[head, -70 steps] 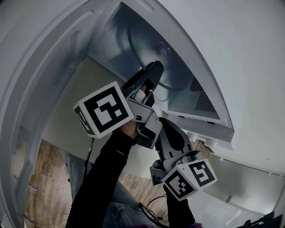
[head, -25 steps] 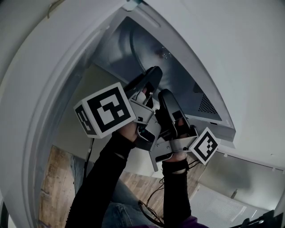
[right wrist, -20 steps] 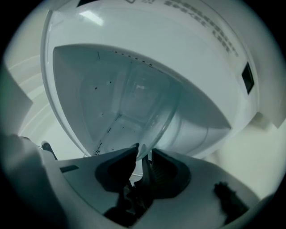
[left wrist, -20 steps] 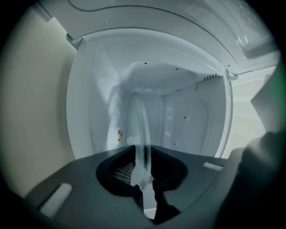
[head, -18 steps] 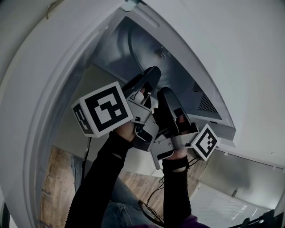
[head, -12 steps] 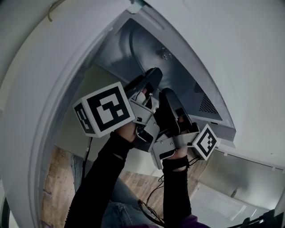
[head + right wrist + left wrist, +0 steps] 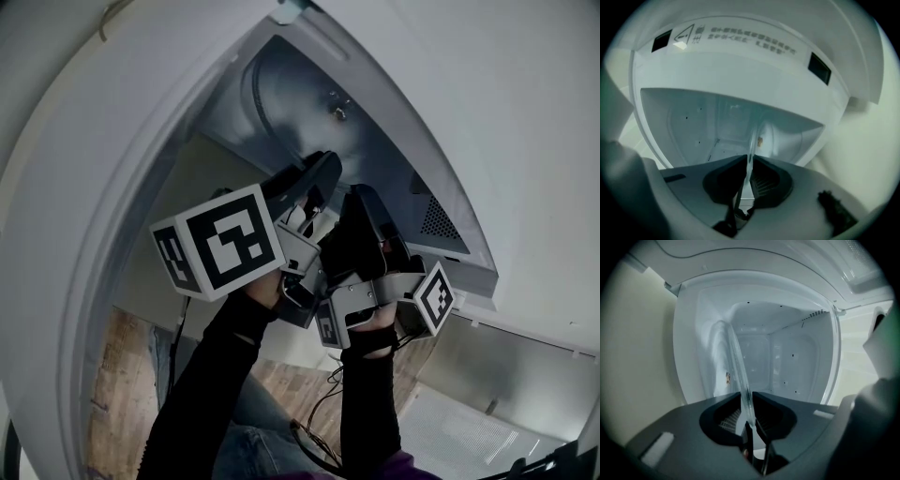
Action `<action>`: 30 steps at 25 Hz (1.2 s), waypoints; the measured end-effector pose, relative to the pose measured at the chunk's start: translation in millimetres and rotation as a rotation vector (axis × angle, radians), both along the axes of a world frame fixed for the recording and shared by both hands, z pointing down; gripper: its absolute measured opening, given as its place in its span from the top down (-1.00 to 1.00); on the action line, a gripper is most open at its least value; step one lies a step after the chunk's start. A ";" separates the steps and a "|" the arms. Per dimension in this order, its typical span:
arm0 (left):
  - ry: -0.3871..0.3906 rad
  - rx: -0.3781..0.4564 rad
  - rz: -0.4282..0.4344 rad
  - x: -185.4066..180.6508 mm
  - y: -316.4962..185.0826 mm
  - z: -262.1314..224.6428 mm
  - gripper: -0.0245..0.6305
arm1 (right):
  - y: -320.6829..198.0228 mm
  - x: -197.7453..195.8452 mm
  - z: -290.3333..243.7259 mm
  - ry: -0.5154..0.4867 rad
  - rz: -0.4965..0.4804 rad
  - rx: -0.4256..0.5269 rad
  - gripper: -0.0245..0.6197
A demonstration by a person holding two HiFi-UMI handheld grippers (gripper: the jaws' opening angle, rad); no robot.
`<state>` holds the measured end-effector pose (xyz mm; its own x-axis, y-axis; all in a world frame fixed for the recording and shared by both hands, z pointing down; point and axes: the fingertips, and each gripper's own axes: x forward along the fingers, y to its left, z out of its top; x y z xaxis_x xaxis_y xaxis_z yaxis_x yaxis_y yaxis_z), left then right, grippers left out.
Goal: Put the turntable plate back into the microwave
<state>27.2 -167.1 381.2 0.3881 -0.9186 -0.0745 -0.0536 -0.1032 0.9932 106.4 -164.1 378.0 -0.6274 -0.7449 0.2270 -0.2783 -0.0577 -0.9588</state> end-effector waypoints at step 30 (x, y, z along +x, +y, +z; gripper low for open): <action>-0.040 -0.168 -0.075 -11.2 8.2 13.7 0.82 | -23.3 20.6 7.9 0.239 0.045 -0.030 0.80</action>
<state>16.1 -158.9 394.9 0.3177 -0.9432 0.0969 -0.0946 0.0702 0.9930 127.0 -187.3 386.0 -0.5197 -0.7614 0.3876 -0.4937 -0.1026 -0.8636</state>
